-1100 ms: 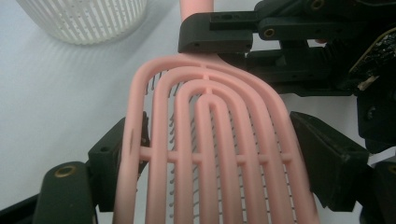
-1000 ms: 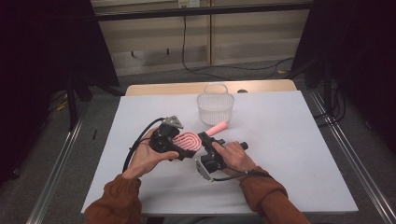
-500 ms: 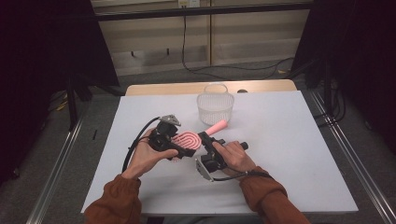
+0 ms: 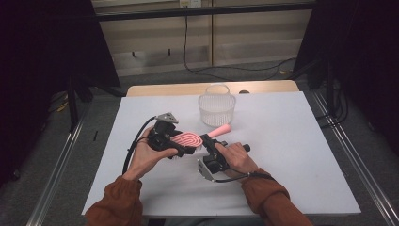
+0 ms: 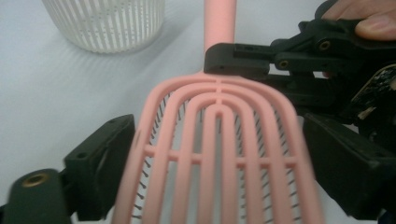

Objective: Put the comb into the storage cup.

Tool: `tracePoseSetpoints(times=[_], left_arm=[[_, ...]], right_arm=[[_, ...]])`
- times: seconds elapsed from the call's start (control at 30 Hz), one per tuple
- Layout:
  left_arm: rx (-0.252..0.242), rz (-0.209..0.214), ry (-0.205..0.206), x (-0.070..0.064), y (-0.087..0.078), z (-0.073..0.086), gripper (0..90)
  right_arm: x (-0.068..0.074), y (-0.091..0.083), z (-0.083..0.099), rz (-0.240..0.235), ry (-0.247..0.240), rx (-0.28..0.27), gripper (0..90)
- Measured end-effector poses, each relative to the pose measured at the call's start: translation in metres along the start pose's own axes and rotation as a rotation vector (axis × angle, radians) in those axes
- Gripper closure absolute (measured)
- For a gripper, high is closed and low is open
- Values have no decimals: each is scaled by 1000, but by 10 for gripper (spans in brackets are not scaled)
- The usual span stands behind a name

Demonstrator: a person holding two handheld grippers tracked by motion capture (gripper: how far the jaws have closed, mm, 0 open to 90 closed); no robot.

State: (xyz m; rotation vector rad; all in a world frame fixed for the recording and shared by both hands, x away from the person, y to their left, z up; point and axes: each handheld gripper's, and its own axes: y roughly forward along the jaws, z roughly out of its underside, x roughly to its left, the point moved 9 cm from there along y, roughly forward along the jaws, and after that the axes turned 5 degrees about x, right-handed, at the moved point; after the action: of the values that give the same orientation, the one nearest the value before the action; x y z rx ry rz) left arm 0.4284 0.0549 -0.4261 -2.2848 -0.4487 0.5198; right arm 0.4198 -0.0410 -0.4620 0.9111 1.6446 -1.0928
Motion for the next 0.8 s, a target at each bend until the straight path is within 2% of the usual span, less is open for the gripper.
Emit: tracePoseSetpoints(times=[0.17, 0.23, 0.43, 0.57, 0.67, 0.73, 0.8], left_arm=[[-15, 6, 5, 0, -1, -1, 63], [-26, -12, 14, 1, -2, -2, 63], [-70, -21, 36, 1, -8, -6, 54], [-97, -42, 57, 2, -13, -8, 54], [-124, -53, 64, 2, -18, -11, 45], [-133, -45, 72, 2, -20, -11, 42], [-152, -62, 68, 4, -24, -12, 42]], right_arm=[[1, 1, 1, -9, 18, 5, 823], [1, 0, 1, -8, 23, 5, 823], [0, -1, 4, -16, 60, 12, 824], [-1, -1, 6, -19, 75, 18, 824], [-2, -2, 9, -28, 93, 26, 824], [-2, -2, 10, -35, 102, 30, 823], [-3, -3, 12, -37, 121, 34, 823]])
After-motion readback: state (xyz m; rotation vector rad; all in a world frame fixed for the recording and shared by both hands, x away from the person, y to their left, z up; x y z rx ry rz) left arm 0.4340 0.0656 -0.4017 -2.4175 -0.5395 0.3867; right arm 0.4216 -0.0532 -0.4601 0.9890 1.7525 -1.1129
